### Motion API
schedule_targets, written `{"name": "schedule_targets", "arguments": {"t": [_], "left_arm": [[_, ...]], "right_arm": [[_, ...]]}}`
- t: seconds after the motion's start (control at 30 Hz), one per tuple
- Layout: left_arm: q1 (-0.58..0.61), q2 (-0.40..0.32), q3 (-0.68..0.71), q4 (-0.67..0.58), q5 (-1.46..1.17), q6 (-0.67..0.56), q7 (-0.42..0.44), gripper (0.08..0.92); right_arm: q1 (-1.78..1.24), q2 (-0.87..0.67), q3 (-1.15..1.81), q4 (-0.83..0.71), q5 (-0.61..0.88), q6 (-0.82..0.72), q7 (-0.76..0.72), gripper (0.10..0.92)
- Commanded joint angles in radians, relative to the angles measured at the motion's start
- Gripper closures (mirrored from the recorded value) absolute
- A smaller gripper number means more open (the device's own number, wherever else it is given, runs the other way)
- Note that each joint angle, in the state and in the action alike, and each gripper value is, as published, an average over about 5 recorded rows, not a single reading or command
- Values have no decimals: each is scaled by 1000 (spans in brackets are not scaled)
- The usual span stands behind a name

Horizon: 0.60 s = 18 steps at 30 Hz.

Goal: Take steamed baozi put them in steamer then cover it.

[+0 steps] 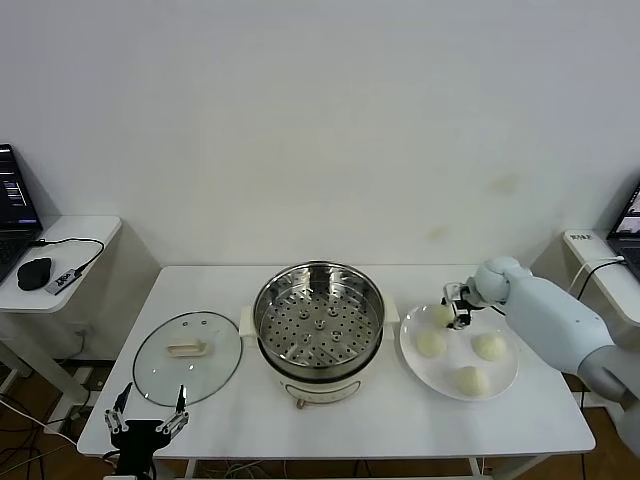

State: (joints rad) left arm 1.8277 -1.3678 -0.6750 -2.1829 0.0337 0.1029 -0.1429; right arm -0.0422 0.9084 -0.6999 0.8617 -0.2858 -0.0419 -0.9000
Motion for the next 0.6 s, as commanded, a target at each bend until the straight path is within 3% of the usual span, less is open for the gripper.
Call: {"name": "schedule_targets", "arguments": {"t": [0.03,0.43,0.6], "left_arm": [[2,2,-3,-2,0,1,0,177],[0,14,7,-4,-7,3,3,177],[-4,16,16,-9,-18,7,5,177]], "right_arm": [[22,-27,-22,43,27,-4,-11,459],[308,-304,-225,416,366,-85,-50,456],[538,-310,-382,498,498,-90,-43,453]]}}
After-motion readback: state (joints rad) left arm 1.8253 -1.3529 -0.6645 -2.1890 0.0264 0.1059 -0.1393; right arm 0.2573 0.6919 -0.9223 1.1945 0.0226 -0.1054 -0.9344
